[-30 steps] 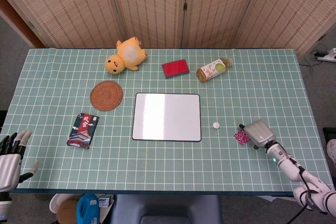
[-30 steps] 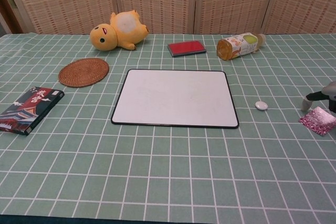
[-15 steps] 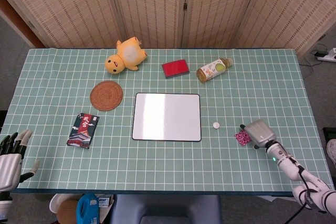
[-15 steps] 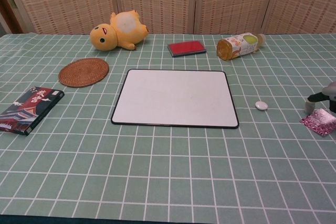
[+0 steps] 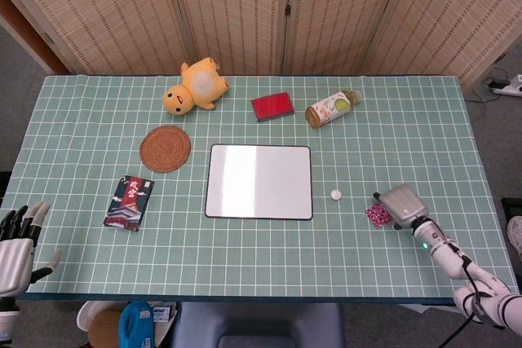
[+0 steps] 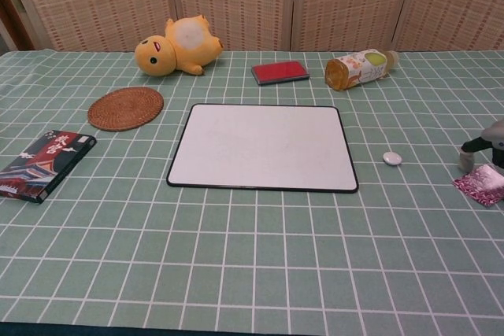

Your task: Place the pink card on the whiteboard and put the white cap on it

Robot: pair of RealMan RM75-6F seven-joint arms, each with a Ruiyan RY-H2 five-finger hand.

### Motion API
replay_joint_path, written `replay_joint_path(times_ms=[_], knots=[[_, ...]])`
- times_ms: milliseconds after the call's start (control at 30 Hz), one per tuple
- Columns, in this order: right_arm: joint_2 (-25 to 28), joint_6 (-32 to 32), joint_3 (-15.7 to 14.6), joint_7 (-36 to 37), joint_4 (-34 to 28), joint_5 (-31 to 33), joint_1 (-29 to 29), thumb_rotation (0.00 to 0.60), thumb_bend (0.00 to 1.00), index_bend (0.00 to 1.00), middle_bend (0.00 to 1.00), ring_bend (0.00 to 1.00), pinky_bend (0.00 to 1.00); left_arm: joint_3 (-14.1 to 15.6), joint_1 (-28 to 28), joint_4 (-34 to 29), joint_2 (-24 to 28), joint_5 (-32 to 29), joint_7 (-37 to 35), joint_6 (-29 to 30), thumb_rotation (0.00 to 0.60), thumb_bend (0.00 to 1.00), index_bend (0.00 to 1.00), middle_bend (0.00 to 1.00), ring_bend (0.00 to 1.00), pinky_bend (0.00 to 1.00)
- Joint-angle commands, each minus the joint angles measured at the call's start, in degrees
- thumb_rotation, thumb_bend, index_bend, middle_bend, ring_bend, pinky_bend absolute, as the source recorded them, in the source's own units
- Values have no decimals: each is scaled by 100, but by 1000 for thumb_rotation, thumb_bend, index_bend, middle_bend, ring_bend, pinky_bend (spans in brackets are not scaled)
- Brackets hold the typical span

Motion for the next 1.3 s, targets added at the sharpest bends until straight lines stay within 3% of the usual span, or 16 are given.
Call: replay_joint_path(times_ms=[33,467,633,867,1067,1300], knots=[[3,14,-1,5,1,4,-3,600,229,366,824,990,1000,-1,0,10,-2,1,-4,1,600,308,0,0,0,0],[111,224,22,44,-160,-30,-29,600,258,368,826,990,1000,-3,0,8,2,0,-12,-4,600,308,0,0,0,0],[387,392,168,35,-655,-48,52,600,257,368,826,990,1000,2,-6,-3,19,28,-10,-1,600,308,0,0,0,0],[571,123,520,-171,-1266,69,507,600,257,368,826,990,1000,-3,10,-1,16,81,-49,71,600,308,0,0,0,0],[303,-422,876,-418,-1525,389,1083,600,258,368,826,990,1000,7,14,-20,37,134,-52,99,600,309,0,0,0,0],[-468,-991,1083,-887,-1131,788,1731,600,258,368,824,990,1000,28,71,-17,69,152,-89,173,600,308,0,0,0,0]])
